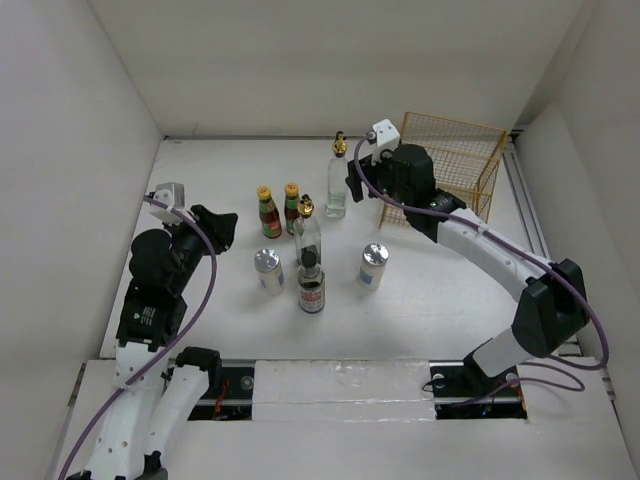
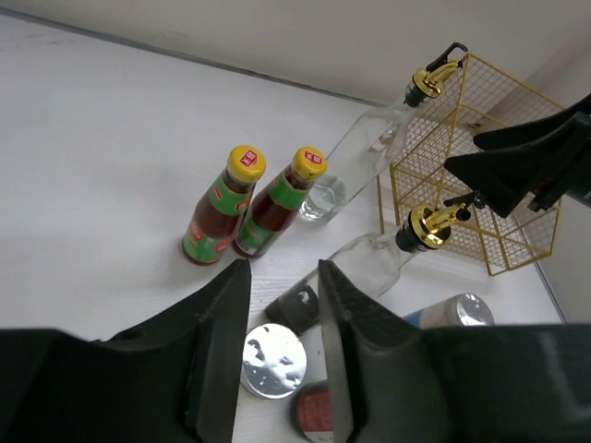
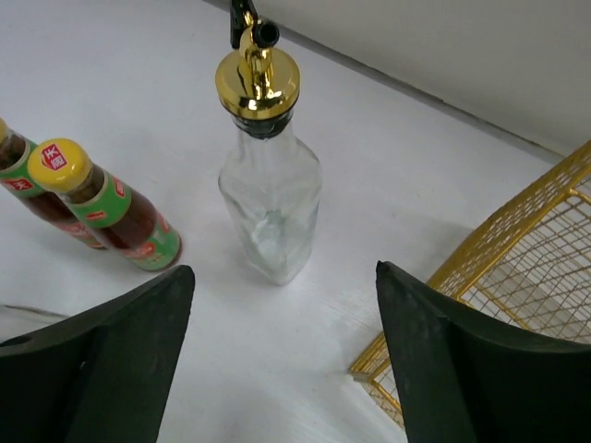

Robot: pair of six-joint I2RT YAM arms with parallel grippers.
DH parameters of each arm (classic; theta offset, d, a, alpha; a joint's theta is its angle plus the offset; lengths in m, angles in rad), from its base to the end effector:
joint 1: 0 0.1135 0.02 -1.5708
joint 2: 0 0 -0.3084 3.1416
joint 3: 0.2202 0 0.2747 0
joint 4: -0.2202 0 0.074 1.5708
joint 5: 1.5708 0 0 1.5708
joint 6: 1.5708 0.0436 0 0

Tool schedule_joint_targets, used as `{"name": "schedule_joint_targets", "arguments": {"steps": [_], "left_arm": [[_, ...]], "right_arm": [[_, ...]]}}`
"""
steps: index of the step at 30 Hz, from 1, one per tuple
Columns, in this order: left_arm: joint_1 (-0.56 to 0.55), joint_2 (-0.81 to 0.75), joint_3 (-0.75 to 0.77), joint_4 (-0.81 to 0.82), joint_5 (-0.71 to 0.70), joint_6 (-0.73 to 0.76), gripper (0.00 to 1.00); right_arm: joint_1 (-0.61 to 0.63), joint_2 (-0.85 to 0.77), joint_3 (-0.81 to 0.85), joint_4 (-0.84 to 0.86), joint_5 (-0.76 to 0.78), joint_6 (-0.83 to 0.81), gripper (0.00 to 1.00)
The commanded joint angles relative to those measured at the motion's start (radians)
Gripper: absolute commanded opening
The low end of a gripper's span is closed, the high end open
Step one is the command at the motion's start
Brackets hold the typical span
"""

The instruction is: Organize the condiment bottles

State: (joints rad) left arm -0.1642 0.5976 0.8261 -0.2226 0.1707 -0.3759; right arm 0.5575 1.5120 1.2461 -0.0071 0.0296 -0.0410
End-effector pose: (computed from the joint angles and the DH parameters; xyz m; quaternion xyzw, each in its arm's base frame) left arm 0.1266 -0.0285 0.4069 -0.0141 0.7049 -0.2464 0.6650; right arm 0.3312 0.2050 0.3771 -0.2263 0.7639 0.1429 0.5872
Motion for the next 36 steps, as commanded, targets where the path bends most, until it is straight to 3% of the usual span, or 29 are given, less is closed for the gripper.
{"name": "schedule_joint_targets", "arguments": {"steps": [1, 4, 14, 20, 25, 27, 30, 32, 36], "left_arm": [[-0.003, -0.010, -0.008, 0.032, -0.023, 0.006, 0.32], [0.006, -0.010, -0.008, 0.032, -0.023, 0.006, 0.38], [0.006, -0.001, -0.008, 0.032, -0.023, 0.006, 0.39], [0.006, -0.001, -0.008, 0.032, -0.023, 0.006, 0.39], [0.006, -0.001, -0.008, 0.032, -0.014, 0.006, 0.39], [0.006, -0.001, -0.008, 0.032, -0.014, 0.006, 0.39], [0.015, -0.001, -0.008, 0.032, -0.014, 0.006, 0.39], [0.015, -0.001, -0.008, 0.032, -0.014, 0.006, 0.39], [0.015, -0.001, -0.008, 0.032, -0.014, 0.006, 0.39]], "right_arm": [[-0.010, 0.039, 0.081, 0.130, -0.014, -0.008, 0.86], [-0.010, 0.088, 0.119, 0.130, -0.026, -0.008, 0.89], [-0.010, 0.275, 0.303, 0.163, -0.069, -0.017, 0.90], [-0.010, 0.341, 0.348, 0.231, -0.016, -0.017, 0.83], [0.008, 0.373, 0.358, 0.276, 0.032, -0.017, 0.71], [0.009, 0.395, 0.369, 0.285, 0.052, -0.017, 0.61], [0.009, 0.422, 0.394, 0.254, 0.052, -0.017, 0.57], [0.018, 0.422, 0.394, 0.254, 0.061, -0.017, 0.47], [0.018, 0.393, 0.383, 0.254, 0.070, 0.001, 0.15]]}}
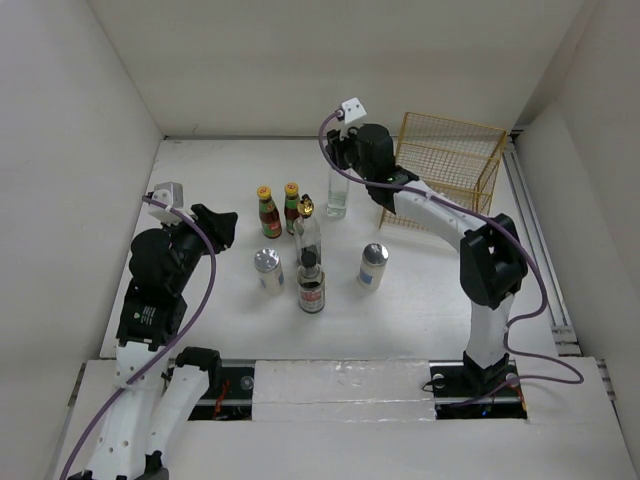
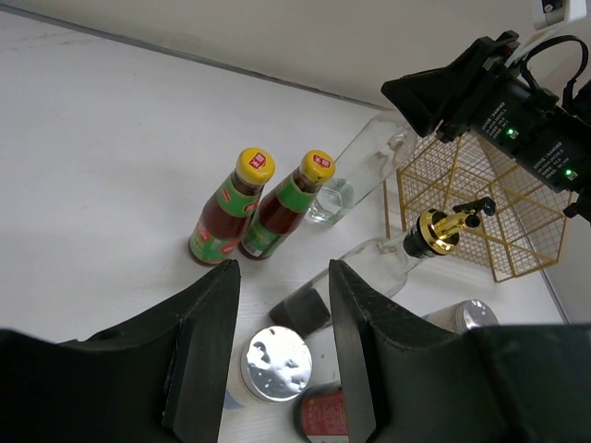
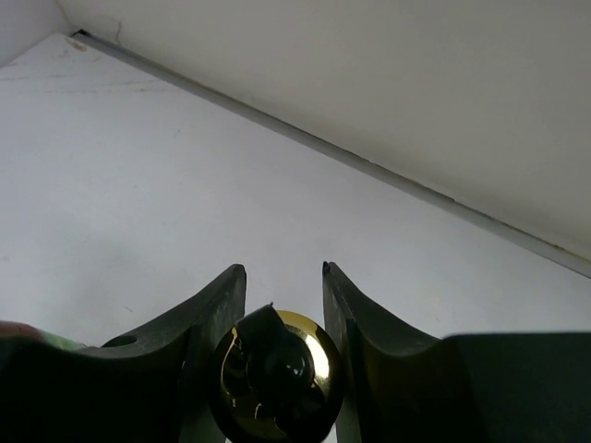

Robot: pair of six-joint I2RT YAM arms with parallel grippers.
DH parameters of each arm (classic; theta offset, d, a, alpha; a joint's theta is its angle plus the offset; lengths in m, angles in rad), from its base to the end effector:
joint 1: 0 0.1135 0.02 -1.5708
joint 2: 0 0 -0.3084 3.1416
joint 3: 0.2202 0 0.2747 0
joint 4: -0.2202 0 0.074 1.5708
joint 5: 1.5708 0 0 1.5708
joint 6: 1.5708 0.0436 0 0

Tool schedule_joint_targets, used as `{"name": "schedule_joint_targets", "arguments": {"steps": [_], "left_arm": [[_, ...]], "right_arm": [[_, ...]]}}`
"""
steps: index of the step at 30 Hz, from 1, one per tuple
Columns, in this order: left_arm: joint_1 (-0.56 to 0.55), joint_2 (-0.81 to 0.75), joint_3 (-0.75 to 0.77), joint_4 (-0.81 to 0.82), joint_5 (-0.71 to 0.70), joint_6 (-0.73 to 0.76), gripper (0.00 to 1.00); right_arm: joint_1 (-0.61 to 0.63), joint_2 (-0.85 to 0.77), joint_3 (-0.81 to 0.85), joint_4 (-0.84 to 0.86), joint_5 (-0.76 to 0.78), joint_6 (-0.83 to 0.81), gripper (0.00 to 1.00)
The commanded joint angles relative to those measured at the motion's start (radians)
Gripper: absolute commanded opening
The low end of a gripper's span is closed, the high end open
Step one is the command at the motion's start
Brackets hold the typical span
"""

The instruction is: Organize the condiment bottles

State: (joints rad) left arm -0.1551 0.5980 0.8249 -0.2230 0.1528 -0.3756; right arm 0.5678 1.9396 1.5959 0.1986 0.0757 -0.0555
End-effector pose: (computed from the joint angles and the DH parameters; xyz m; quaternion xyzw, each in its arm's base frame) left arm 0.1273 -0.0266 0.4064 -0.0237 0.7053 -0.2372 0.6676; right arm 0.4402 0.2769 0.3503 -0.2082 0.7271 0.1379 0.6395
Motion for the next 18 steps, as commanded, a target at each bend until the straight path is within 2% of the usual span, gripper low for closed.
{"name": "schedule_joint_targets", "arguments": {"steps": [1, 4, 13, 18], "left_arm": [[0.006, -0.001, -0.007, 0.033, 0.004, 0.006, 0.39], [0.006, -0.001, -0.007, 0.033, 0.004, 0.006, 0.39], [0.006, 0.008, -0.007, 0.033, 0.004, 0.006, 0.39], [0.006, 0.008, -0.007, 0.033, 0.014, 0.006, 0.39]], "right_arm": [[0.017, -0.047, 0.033, 0.048, 0.024, 0.016, 0.13], [0.026, -0.097, 0.042, 0.068, 0.024, 0.016, 0.01], [0.037, -0.272, 0.147, 0.027, 0.056, 0.025, 0.00], [-0.026, -0.332, 0.257, -0.045, 0.056, 0.025, 0.00]]}}
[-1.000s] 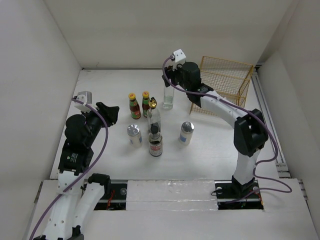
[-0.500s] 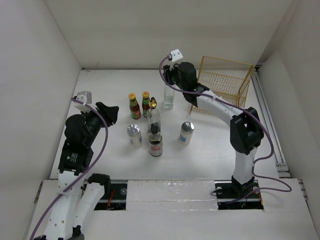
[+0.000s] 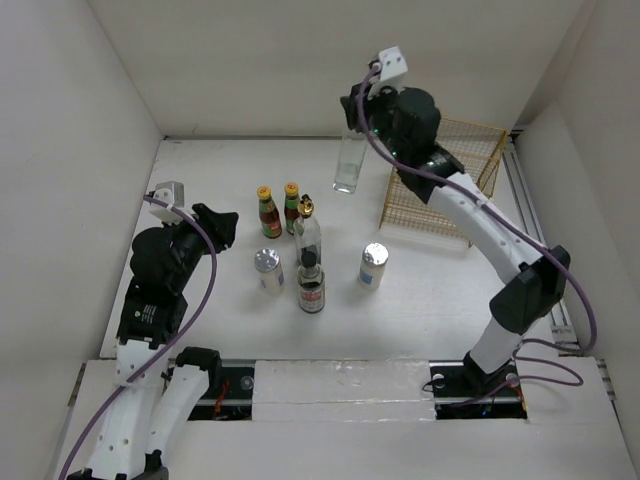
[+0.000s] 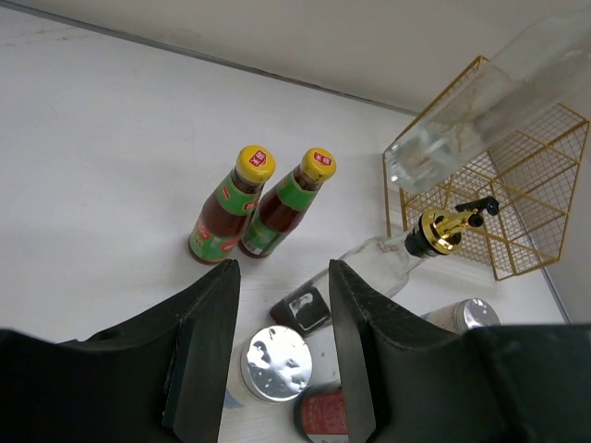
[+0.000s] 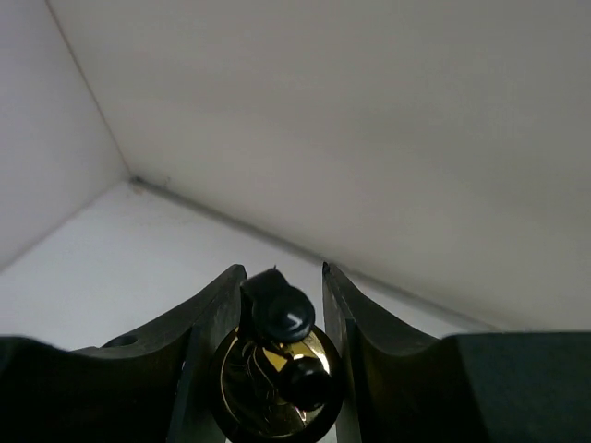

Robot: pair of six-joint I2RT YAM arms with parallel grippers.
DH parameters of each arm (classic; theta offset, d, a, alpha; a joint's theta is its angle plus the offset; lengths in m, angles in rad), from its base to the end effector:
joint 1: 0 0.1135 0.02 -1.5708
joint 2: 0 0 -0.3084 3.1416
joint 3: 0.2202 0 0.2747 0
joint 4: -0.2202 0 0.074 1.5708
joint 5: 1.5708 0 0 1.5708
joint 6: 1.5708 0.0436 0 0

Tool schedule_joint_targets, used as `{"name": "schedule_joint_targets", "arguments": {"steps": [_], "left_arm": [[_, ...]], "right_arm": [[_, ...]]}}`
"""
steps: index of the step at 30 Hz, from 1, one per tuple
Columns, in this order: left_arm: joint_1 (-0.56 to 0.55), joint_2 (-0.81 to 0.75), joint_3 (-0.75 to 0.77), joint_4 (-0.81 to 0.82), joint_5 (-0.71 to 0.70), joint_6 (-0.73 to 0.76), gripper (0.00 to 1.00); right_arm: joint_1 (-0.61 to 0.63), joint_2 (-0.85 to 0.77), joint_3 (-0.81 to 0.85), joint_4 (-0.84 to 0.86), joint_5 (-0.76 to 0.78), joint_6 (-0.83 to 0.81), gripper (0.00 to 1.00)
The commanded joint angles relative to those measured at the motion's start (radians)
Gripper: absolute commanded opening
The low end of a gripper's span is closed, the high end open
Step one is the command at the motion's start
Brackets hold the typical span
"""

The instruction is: Organize the condiment bottles

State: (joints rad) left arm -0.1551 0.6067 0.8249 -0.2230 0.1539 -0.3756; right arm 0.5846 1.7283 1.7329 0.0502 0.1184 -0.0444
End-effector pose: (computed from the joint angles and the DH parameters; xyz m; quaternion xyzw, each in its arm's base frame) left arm 0.1298 -0.0271 0.4054 -0.0239 0.7084 -0.2370 0.6644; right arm 0.3808 0.2459 0.4857 -0.1714 0.6659 0.1542 0.7095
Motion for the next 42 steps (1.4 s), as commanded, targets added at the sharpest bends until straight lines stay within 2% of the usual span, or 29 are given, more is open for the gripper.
{"name": "schedule_joint_targets", "arguments": {"steps": [1, 6, 14, 17, 27, 32, 42], "left_arm": [[0.006, -0.001, -0.007, 0.033, 0.013, 0.006, 0.39], [0.006, -0.001, -0.007, 0.033, 0.013, 0.006, 0.39], [0.006, 0.019, 0.002, 0.033, 0.013, 0.006, 0.39], [0.006, 0.028, 0.002, 0.033, 0.024, 0.006, 0.39], [0.006, 0.062, 0.002, 0.033, 0.024, 0.006, 0.39], [0.025, 0.071, 0.002, 0.042, 0.024, 0.006, 0.39], [0.025, 0.071, 0.011, 0.042, 0.012, 0.006, 0.39]], "right_arm": [[-0.057, -0.121, 0.120, 0.090, 0.013, 0.014, 0.00], [-0.187, -0.136, 0.212, 0.024, -0.009, 0.014, 0.00], [-0.354, 0.074, 0.629, -0.162, -0.029, 0.005, 0.00], [-0.396, 0.122, 0.712, -0.183, -0.039, 0.005, 0.00], [-0.440, 0.183, 0.691, -0.141, -0.060, 0.017, 0.00], [-0.440, 0.243, 0.751, -0.131, -0.029, 0.027, 0.00], [-0.450, 0.273, 0.699, -0.049, -0.144, 0.037, 0.00]]}}
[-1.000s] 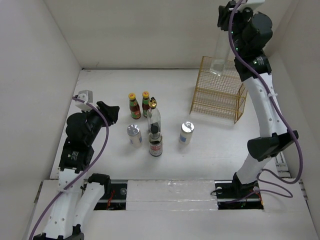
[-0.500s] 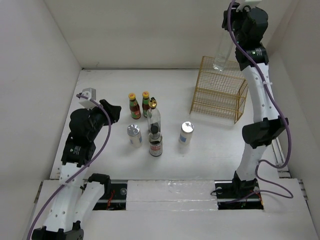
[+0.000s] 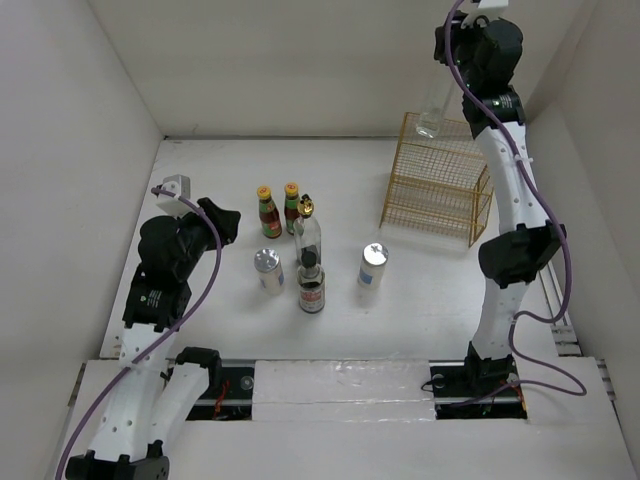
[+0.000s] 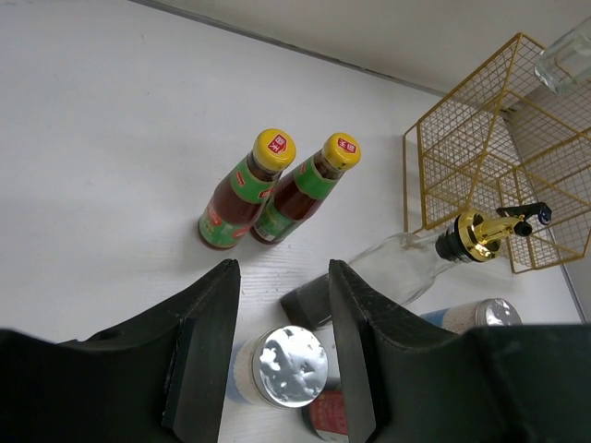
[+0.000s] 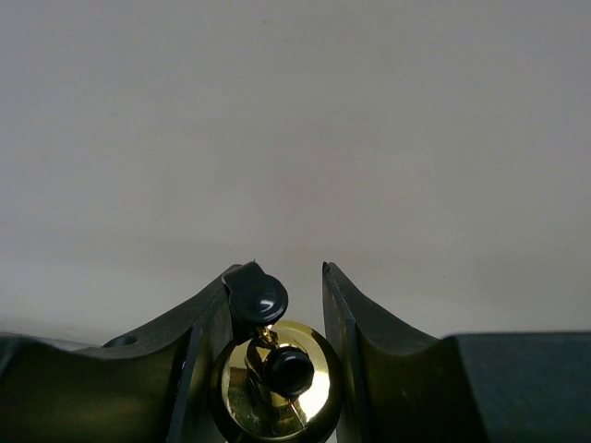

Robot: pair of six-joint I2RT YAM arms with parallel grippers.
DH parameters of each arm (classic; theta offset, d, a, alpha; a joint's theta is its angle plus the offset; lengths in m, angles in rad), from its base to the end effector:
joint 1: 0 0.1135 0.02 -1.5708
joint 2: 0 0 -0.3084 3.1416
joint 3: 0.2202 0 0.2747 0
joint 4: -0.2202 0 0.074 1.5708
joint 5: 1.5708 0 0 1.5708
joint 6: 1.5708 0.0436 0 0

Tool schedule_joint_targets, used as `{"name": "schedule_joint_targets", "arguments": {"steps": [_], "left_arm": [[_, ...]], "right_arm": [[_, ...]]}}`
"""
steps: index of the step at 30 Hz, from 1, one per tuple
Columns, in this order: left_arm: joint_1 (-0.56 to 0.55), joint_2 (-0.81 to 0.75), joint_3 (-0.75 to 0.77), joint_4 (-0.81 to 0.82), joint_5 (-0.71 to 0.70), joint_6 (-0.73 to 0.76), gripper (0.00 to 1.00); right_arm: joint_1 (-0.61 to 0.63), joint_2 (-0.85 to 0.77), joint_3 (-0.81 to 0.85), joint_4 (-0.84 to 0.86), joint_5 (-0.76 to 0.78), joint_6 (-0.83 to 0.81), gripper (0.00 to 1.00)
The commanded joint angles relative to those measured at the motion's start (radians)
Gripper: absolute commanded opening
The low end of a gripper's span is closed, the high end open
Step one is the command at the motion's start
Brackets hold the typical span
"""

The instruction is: Organize the condiment bottles

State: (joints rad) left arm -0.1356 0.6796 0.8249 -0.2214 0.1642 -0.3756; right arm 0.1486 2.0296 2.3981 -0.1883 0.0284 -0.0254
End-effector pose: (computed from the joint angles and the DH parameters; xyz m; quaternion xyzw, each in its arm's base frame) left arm 0.1510 -0.0278 0.3966 -0.0322 0.7324 -0.2295 0.6402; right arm 0.4954 0.0729 0.5636 -0.0448 0.6391 0.0382 0.7669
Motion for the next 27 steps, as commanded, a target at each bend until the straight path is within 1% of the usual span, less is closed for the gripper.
{"name": "schedule_joint_targets", "arguments": {"steps": [1, 15, 25, 27], "left_arm": [[0.005, -0.002, 0.011, 0.040, 0.001, 0.006, 0.39], [0.005, -0.022, 0.011, 0.040, -0.017, 0.006, 0.39], [0.005, -0.022, 0.011, 0.040, -0.026, 0.006, 0.39], [0.005, -0.022, 0.011, 0.040, -0.026, 0.006, 0.39]], "right_arm": [[-0.014, -0.028, 0.033, 0.190, -0.077, 0.018, 0.00], [-0.053, 0.046, 0.022, 0.257, -0.289, 0.036, 0.00], [-0.063, 0.055, -0.001, 0.299, -0.350, 0.036, 0.00], [-0.063, 0.029, -0.064, 0.312, -0.360, 0.045, 0.00]]}}
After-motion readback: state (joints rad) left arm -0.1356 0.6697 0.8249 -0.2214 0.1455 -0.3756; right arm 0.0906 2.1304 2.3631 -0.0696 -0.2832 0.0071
